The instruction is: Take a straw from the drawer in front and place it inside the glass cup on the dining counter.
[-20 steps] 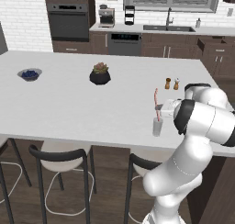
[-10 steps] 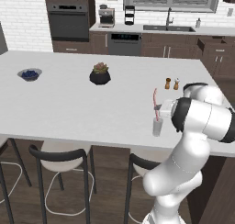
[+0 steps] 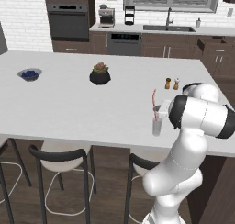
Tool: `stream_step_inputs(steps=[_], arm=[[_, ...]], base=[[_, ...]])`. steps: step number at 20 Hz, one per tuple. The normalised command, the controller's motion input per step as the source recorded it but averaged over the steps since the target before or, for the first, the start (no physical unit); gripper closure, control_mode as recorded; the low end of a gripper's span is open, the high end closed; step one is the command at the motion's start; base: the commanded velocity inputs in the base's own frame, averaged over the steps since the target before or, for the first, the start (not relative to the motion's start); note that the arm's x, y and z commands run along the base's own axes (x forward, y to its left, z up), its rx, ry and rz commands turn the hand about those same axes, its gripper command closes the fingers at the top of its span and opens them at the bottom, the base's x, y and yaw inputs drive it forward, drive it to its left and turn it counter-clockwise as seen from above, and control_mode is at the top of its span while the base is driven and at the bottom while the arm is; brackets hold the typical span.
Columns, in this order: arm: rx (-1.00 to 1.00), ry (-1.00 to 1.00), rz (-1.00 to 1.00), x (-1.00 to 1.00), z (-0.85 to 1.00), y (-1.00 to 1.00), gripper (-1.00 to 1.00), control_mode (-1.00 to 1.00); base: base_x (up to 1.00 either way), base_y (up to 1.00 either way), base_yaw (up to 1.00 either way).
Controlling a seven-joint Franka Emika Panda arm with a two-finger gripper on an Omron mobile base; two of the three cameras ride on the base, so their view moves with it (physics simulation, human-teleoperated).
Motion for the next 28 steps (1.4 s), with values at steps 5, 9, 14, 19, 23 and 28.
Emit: stream_step_inputs(steps=[5, 9, 14, 19, 23, 28], arm=[[0.00, -0.05, 0.00, 0.03, -0.08, 0.00, 1.00, -1.00], [0.00, -0.06, 0.00, 0.00, -0.03, 0.00, 1.00, -1.00], [0.00, -0.05, 0.00, -0.08, -0.03, 0.00, 1.00, -1.00], [0.00, -0.01, 0.00, -0.18, 0.00, 0.00, 1.00, -1.00], [0.00, 0.00, 0.00, -0.16, -0.05, -0.01, 1.00, -1.00], [0.00, 0.00, 0.00, -0.04, -0.11, -0.01, 1.00, -1.00]], base=[[0.00, 0.00, 0.00], [0.00, 0.00, 0.00], [0.00, 0.00, 0.00], [0.00, 0.00, 0.00], [0.00, 0.00, 0.00], [0.00, 0.00, 0.00]])
